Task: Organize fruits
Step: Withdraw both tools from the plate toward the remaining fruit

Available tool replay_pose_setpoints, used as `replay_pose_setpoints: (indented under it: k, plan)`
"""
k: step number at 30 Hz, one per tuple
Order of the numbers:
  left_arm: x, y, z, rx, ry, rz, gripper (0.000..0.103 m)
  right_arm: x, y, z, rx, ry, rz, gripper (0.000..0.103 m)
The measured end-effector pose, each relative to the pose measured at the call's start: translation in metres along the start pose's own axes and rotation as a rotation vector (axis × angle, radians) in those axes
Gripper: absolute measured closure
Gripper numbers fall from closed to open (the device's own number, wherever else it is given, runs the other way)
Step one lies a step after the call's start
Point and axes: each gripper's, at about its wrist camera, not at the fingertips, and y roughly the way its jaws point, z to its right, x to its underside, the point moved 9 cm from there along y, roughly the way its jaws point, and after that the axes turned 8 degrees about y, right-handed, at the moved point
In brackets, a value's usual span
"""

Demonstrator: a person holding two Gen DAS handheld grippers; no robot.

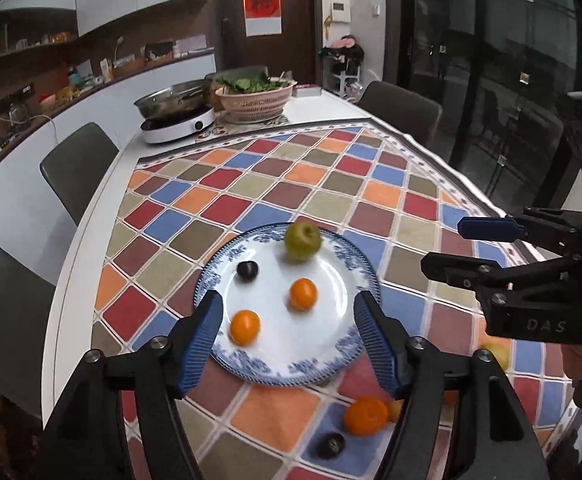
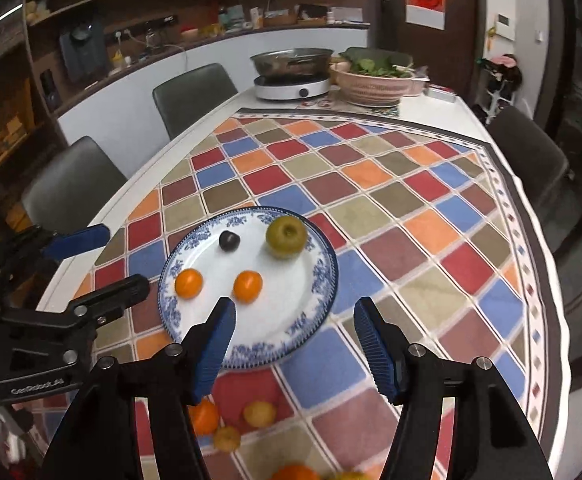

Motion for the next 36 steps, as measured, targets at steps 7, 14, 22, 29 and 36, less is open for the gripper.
replay_pose_setpoints:
  k: [7, 14, 22, 29, 36]
  plan:
    - [0.012, -0.033, 0.025, -0.009, -0.009, 0.057, 0.030, 0.025, -0.035, 0.019, 0.066, 0.030, 0.042, 0.041]
    - [0.029, -0.045, 0.060, 0.026, 0.004, 0.068, 0.030, 0.056, -0.061, 0.033, 0.084, 0.049, 0.052, 0.041]
    - [0.047, -0.041, 0.102, 0.068, 0.121, 0.074, 0.030, 0.095, -0.073, 0.050, 0.127, 0.006, 0.035, 0.041]
    - [0.067, -0.029, 0.140, 0.153, 0.259, 0.053, 0.030, 0.127, -0.069, 0.054, 0.125, -0.092, -0.020, 0.041]
    - [0.080, -0.013, 0.169, 0.247, 0.424, 0.018, 0.030, 0.149, -0.054, 0.048, 0.098, -0.250, -0.109, 0.041]
